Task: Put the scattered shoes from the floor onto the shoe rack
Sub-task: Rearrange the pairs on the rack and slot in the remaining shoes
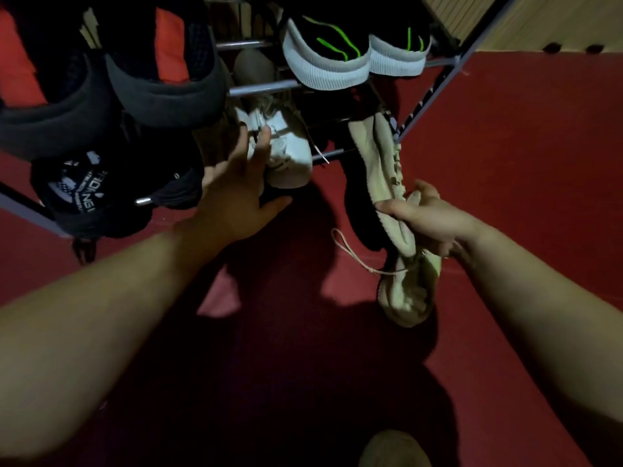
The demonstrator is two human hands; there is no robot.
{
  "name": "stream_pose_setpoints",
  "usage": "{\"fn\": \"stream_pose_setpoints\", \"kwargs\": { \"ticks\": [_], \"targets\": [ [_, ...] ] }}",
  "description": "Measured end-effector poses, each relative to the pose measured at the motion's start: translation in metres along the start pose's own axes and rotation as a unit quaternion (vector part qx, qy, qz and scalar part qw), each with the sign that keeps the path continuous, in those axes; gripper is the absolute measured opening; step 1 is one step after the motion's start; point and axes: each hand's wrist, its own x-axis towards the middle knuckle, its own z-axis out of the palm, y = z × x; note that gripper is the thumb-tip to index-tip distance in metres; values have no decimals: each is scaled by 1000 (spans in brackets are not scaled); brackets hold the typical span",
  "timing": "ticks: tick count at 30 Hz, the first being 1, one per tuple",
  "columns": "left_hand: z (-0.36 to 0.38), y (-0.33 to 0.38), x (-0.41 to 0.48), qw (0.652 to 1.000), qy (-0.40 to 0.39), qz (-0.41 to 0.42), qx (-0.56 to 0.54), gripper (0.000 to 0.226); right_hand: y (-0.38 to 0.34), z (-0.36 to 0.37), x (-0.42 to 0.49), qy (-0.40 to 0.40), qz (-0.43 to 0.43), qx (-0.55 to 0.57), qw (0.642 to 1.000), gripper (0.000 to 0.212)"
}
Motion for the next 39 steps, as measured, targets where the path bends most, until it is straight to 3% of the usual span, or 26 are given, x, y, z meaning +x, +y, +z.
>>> {"fn": "stream_pose_setpoints", "kwargs": {
  "ticks": [3, 9, 11, 14, 16, 17, 18, 20, 23, 24, 26, 28, 29, 32, 35, 39],
  "targets": [
    [8, 8, -23, 998, 26, 56, -22, 89, 17, -2, -16, -56, -28, -99, 993, 104],
    [5, 15, -56, 986, -22, 161, -30, 102, 18, -16, -35, -128, -175, -320, 922, 114],
    [7, 12, -65, 983, -19, 179, -25, 105, 9, -23, -36, -159, -216, -438, 858, 118],
    [6, 11, -80, 983, -42, 173, -51, 99, -10, -15, -33, -180, -330, -595, 711, 124],
    [9, 12, -93, 977, -88, 170, -92, 101, -12, -6, -23, -116, -451, -629, 623, 126],
    [11, 12, -100, 969, -138, 168, -115, 106, -13, -1, -19, -75, -486, -622, 609, 119],
    [14, 12, -107, 958, -197, 165, -127, 111, -13, 4, -15, -23, -497, -610, 617, 110],
    [25, 12, -119, 943, -271, 159, -109, 109, -8, 14, -10, 88, -419, -566, 705, 100],
    [34, 15, -124, 952, -277, 93, -86, 101, 15, 35, -14, 169, -99, -421, 885, 96],
    [36, 16, -124, 956, -275, 66, -79, 100, 25, 42, -18, 169, -5, -338, 926, 95],
    [38, 21, -123, 973, -213, 64, -62, 94, 49, 54, -29, 141, 106, -176, 968, 99],
    [36, 26, -116, 982, -159, 82, -59, 92, 72, 66, -38, 102, 138, -111, 979, 108],
    [36, 28, -114, 978, -182, 82, -53, 93, 79, 71, -42, 91, 138, -125, 978, 111],
    [42, 38, -108, 960, -271, 55, -55, 101, 88, 78, -46, 96, 112, -222, 964, 99],
    [51, 40, -108, 966, -244, 35, -72, 94, 92, 76, -52, 53, 67, -317, 944, 87],
    [50, 55, -115, 968, -236, 20, -80, 82, 85, 63, -56, -47, 36, -396, 916, 95]
  ]
}}
